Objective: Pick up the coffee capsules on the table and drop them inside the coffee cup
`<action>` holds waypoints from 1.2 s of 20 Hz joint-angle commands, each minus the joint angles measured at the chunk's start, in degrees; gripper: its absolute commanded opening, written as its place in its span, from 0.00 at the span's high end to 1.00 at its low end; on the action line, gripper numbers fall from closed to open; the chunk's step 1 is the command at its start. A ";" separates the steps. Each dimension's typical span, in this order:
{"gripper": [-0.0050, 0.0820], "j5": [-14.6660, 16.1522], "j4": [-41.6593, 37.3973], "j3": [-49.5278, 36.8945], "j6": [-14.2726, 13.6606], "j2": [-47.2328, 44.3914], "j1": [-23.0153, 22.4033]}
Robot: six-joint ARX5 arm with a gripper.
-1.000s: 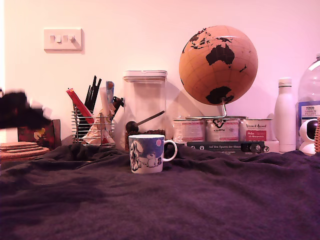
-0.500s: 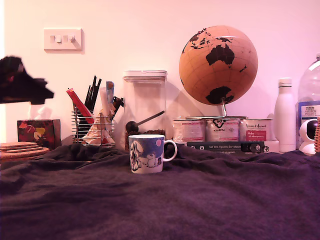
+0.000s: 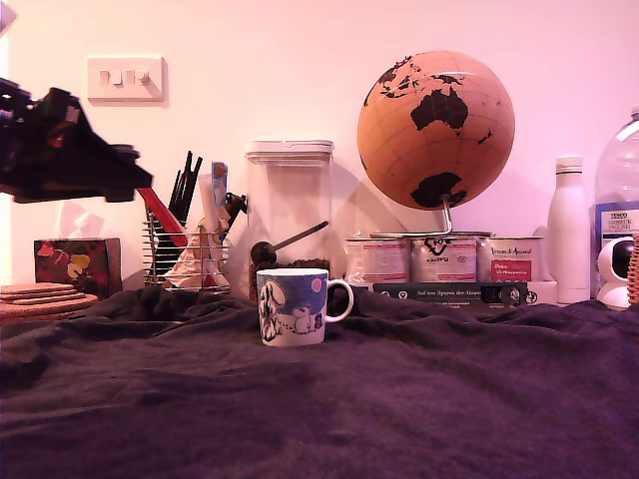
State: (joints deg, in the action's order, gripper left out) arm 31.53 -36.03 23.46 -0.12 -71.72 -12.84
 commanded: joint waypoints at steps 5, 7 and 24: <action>0.84 -1.18 -1.95 0.09 1.51 0.59 -2.95; 0.84 -2.62 -1.92 0.74 2.21 0.57 -3.58; 0.84 -7.21 2.03 14.36 3.34 -9.51 -6.84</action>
State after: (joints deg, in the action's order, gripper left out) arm 24.32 -34.02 37.04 2.85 -79.96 -19.42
